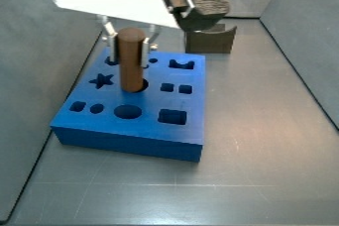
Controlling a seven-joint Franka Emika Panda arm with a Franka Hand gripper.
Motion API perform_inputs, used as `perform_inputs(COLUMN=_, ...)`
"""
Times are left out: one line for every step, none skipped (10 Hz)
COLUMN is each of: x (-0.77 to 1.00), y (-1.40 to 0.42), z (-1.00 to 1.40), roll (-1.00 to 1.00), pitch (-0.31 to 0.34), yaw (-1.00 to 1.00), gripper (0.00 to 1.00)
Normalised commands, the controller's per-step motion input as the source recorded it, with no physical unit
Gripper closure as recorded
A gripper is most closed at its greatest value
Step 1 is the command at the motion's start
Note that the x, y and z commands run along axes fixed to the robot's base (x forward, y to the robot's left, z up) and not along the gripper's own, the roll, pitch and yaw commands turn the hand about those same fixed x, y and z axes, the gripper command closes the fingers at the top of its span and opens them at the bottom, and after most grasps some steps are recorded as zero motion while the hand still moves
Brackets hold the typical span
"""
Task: Pick up the round object. Move up. Place the round object on the fixture. Regrasp the round object. Move to above the board. Insert the round object.
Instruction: Insert the round object.
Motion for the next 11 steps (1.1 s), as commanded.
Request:
perform_inputs(x=0.22, y=0.15, z=0.0, roll=-0.4, pitch=0.0, yaw=-0.12, gripper=1.0)
perform_inputs(x=0.0, y=0.17, z=0.0, roll=-0.31, pitch=0.0, yaw=0.0, gripper=1.0)
perform_inputs(x=-0.07, y=0.01, z=0.0, roll=-0.01, pitch=-0.077, yaw=0.0, gripper=1.0)
perform_inputs(x=-0.03, y=0.09, z=-0.12, roll=-0.21, pitch=-0.04, yaw=0.0, gripper=1.0)
perform_inputs(x=0.01, y=0.18, z=-0.37, roll=-0.76, pitch=0.0, yaw=0.0, gripper=1.0)
perform_inputs(x=-0.01, y=0.27, z=-0.48, roll=-0.73, pitch=0.009, yaw=-0.01, gripper=1.0)
perform_inputs(x=-0.02, y=0.0, z=0.0, roll=0.0, pitch=0.0, yaw=0.0, gripper=1.0)
perform_inputs(x=-0.07, y=-0.03, z=-0.05, roll=0.1, pitch=-0.054, yaw=0.0, gripper=1.0)
perform_inputs(x=-0.46, y=-0.09, z=-1.0, roll=0.25, pitch=-0.186, yaw=0.0, gripper=1.0)
perform_inputs(x=-0.44, y=-0.05, z=-1.0, roll=0.04, pitch=-0.091, yaw=0.01, gripper=1.0)
perform_inputs(x=-0.36, y=0.0, z=-1.0, roll=0.0, pitch=-0.04, yaw=0.02, gripper=1.0)
